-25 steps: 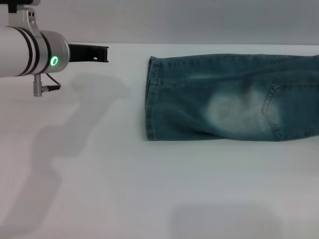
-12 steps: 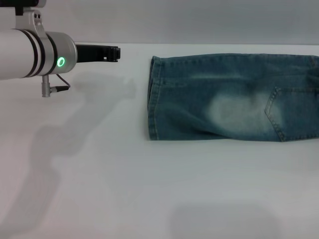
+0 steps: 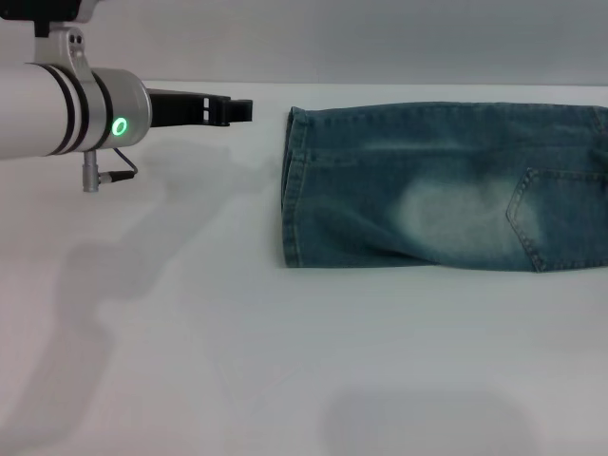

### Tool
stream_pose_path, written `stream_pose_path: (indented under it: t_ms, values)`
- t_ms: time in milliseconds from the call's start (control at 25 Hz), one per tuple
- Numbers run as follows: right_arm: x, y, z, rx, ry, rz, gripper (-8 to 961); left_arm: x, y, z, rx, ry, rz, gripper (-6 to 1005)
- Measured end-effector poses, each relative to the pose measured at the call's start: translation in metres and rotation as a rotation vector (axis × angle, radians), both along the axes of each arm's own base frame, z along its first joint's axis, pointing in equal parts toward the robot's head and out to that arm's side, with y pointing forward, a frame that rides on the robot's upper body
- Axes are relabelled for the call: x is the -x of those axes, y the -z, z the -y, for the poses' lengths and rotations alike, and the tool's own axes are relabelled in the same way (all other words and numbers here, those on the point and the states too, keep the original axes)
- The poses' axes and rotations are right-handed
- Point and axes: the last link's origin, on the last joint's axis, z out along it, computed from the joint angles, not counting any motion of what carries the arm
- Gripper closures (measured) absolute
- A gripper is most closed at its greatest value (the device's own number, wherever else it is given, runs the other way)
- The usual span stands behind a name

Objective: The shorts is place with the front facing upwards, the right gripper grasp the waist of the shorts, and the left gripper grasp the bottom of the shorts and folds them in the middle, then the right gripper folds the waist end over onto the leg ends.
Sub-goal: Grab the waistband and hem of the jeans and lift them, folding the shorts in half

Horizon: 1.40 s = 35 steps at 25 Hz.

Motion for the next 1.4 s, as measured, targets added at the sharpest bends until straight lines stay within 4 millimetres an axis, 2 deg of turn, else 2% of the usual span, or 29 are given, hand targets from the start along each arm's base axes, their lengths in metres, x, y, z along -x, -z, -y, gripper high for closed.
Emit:
stream_pose_path:
  t_ms: [320,560,1040,1400]
  values:
    - [-0.012,0.0,0.027,-0.059,0.017,-0.065,303,0.0,0.004,0.001,0.027,0.012,0.003,201]
    - [-0.016,-0.003,0.035,-0.06,0.022,-0.079,303,0.0,0.006,0.002,0.041,0.018,-0.005,139]
    - [-0.031,0.006,0.062,-0.042,0.084,-0.074,303,-0.002,0.011,0.004,0.078,0.037,-0.006,139]
    - [-0.038,-0.001,0.071,-0.043,0.101,-0.05,304,-0.003,0.015,0.005,0.096,0.05,-0.008,139]
